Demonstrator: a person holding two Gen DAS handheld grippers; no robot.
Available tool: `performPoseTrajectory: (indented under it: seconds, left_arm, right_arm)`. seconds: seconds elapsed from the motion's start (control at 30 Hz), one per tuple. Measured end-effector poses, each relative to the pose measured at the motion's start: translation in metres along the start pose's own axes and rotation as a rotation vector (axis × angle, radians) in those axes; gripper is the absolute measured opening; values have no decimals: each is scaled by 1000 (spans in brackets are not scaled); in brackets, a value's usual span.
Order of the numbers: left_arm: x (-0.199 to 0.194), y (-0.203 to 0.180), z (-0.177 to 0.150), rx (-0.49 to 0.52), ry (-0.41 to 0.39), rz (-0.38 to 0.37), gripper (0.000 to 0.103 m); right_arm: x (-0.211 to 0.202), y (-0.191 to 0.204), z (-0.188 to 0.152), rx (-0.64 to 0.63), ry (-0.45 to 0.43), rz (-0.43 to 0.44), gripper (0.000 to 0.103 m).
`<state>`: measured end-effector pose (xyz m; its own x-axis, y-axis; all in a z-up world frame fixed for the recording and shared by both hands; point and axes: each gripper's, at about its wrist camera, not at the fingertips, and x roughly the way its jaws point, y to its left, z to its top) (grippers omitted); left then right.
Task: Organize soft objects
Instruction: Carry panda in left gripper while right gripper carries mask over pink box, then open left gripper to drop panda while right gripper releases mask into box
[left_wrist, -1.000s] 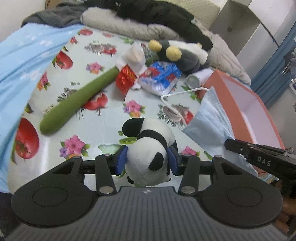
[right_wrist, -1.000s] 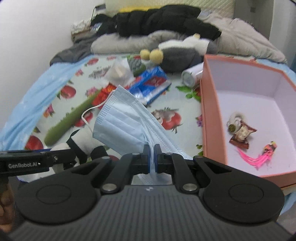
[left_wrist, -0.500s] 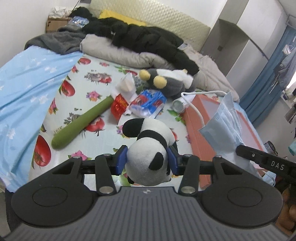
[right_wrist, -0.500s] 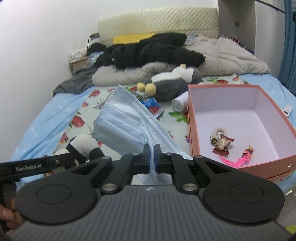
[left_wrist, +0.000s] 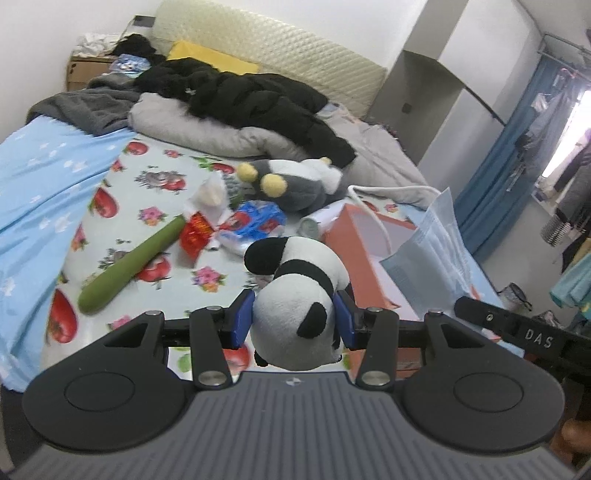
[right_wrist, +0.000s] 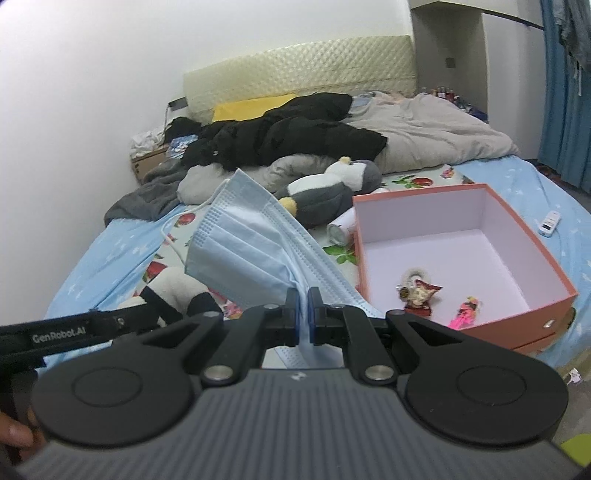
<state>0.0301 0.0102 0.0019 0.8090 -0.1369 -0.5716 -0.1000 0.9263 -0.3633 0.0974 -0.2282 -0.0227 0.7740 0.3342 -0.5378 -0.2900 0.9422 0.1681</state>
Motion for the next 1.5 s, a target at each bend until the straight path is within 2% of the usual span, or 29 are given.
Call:
performPoseTrajectory:
  seconds: [0.43,0.7,1.03,1.5]
  left_arm:
    - [22,-69,11,110,29,-145,52]
    - [63,-101,24,163,76,-186,52]
    - [154,-140,49,210,149,-197,53]
    - [303,-184,66,265,269,-204,53]
  right_arm:
    - [-35,-44,1,86,-39,-104,8]
    - [-26,-74,7,142,-30,-152,8]
    - [19,-124,28,198,5,-195,9]
    - [114,-194,46,220,100,-223,9]
